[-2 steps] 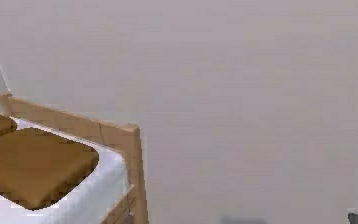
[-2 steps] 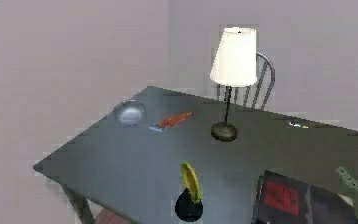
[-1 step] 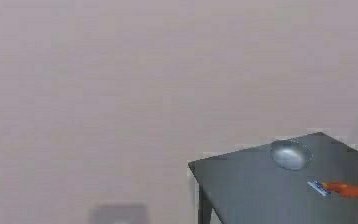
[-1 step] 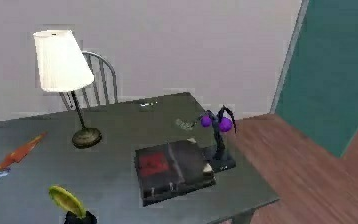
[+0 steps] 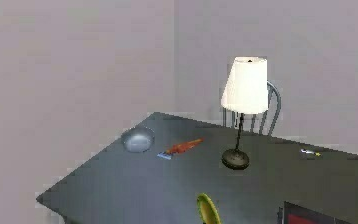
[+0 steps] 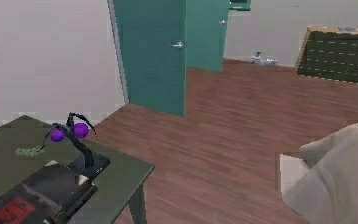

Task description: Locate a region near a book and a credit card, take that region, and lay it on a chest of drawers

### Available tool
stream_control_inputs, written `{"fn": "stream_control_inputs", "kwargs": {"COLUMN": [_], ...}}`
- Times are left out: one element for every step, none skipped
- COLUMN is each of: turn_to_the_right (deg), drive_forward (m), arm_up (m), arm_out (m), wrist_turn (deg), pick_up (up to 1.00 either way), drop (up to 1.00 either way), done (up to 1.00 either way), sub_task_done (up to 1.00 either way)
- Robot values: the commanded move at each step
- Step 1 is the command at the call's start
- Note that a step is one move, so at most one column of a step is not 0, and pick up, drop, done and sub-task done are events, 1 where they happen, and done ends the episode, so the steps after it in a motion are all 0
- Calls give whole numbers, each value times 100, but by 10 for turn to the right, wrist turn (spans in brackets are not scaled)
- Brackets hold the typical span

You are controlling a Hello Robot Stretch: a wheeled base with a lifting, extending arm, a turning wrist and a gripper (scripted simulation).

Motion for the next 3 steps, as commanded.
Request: {"fn": "stream_control_inputs", "kwargs": {"turn_to_the_right": [240, 0, -450], "drive_forward": [0, 10, 0], "arm_up": [0, 0, 0], "arm_out": [0, 0, 0], "wrist_turn": [0, 0, 0], "pick_up": [0, 0, 0], "drop": [0, 0, 0], "done": [0, 0, 0], "sub_task_done": [0, 0, 0]}}
